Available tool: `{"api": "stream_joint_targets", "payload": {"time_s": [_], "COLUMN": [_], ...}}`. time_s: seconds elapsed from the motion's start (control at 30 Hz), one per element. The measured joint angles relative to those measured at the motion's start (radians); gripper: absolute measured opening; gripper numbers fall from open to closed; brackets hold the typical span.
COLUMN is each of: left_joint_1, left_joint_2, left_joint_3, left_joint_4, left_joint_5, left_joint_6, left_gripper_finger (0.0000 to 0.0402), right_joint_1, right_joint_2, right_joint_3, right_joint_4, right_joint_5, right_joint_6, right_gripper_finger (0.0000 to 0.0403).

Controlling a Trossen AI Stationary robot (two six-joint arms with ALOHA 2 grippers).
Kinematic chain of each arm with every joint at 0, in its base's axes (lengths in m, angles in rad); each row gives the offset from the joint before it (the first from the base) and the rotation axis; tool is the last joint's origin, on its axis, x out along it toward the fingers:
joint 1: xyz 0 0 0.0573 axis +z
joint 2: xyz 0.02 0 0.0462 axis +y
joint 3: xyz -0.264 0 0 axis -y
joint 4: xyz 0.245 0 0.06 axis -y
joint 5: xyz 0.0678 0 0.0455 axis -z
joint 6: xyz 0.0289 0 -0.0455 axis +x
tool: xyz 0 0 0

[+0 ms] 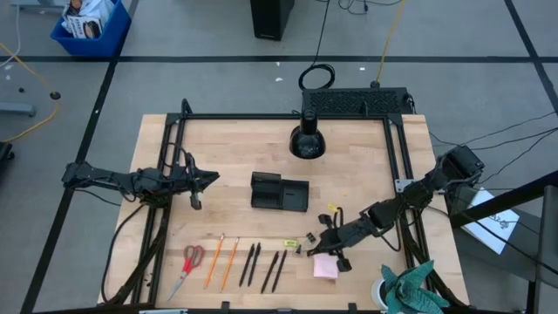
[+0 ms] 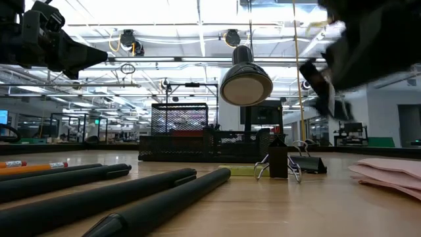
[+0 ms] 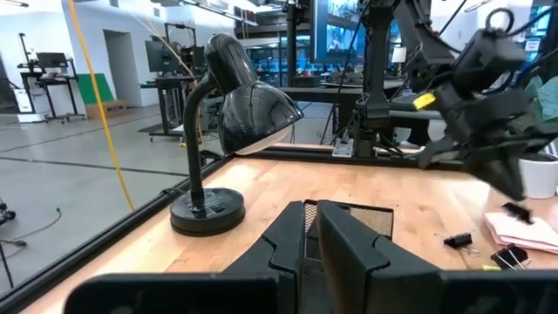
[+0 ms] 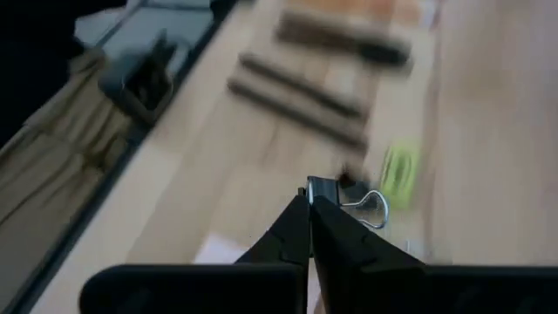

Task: Pick and place office supplies into organizer
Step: Put the bottom right binder clip into the desk organizer

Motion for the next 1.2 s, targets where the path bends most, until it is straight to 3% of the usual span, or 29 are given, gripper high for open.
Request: {"api": "stream_joint_targets", "payload": {"time_s": [0.27,0.6,0.8,1.2], "left_joint_1": [0.000,0.000,0.000,0.000], "left_joint_2": [0.000,0.000,0.000,0.000], "left_joint_3": [0.000,0.000,0.000,0.000], "left_joint_4": [-0.003,-0.017,-0.022,-0.043], "left_joint_5": [0.000,0.000,0.000,0.000], "left_joint_6": [-0.002,0.000,0.035,0.072], "left_gripper_finger": [0.0042,0.0042,0.0042,0.0042], "right_joint_1": [-0.028,-0.162,-0.226,-0.268], "right_joint_2": [0.015,0.240,0.364,0.383], "right_joint_3": [0.156,0.336,0.393,0.393], "right_joint_4": [0.018,0.026,0.029,0.030], "right_joint_5": [0.278,0.291,0.448,0.464], "right_joint_6": [-0.240,-0.356,-0.393,-0.338], "right_gripper_finger": [0.0001,0.0001,0.0000,0.0000]}}
